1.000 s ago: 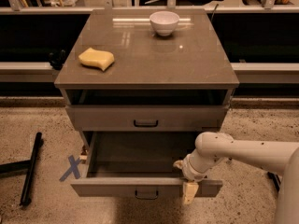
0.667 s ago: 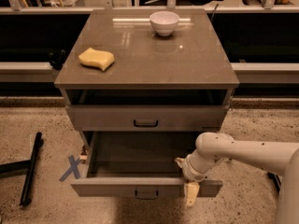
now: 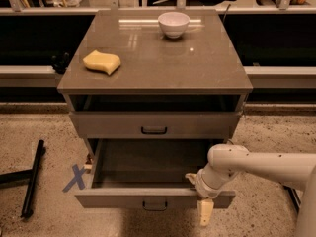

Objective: Open middle drawer

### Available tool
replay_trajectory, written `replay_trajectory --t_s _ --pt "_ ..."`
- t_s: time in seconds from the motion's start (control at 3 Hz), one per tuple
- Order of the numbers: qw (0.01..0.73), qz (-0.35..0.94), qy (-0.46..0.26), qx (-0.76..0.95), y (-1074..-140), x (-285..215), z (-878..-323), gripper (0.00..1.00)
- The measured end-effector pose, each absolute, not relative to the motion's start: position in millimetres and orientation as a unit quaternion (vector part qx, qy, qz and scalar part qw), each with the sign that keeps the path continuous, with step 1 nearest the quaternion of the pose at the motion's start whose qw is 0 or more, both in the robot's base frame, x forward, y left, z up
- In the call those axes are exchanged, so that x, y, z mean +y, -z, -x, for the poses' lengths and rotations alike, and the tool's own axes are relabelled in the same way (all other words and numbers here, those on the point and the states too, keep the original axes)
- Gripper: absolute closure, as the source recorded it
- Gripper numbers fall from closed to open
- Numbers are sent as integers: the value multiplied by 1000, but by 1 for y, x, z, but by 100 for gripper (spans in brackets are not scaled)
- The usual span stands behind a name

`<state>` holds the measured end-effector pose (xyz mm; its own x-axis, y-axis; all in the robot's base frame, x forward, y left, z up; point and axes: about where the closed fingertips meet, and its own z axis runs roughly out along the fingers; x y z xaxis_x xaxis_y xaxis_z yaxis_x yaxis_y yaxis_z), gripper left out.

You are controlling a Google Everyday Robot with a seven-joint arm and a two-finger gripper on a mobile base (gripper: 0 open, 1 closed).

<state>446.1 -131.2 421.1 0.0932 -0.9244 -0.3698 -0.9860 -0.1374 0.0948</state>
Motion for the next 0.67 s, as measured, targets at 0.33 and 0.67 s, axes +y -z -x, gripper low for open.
replay_trajectory --t_s 0.33,0.67 --pt "90 732 -174 653 -422 -134 -439 18" --pt "95 729 -171 657 -425 -138 -434 49"
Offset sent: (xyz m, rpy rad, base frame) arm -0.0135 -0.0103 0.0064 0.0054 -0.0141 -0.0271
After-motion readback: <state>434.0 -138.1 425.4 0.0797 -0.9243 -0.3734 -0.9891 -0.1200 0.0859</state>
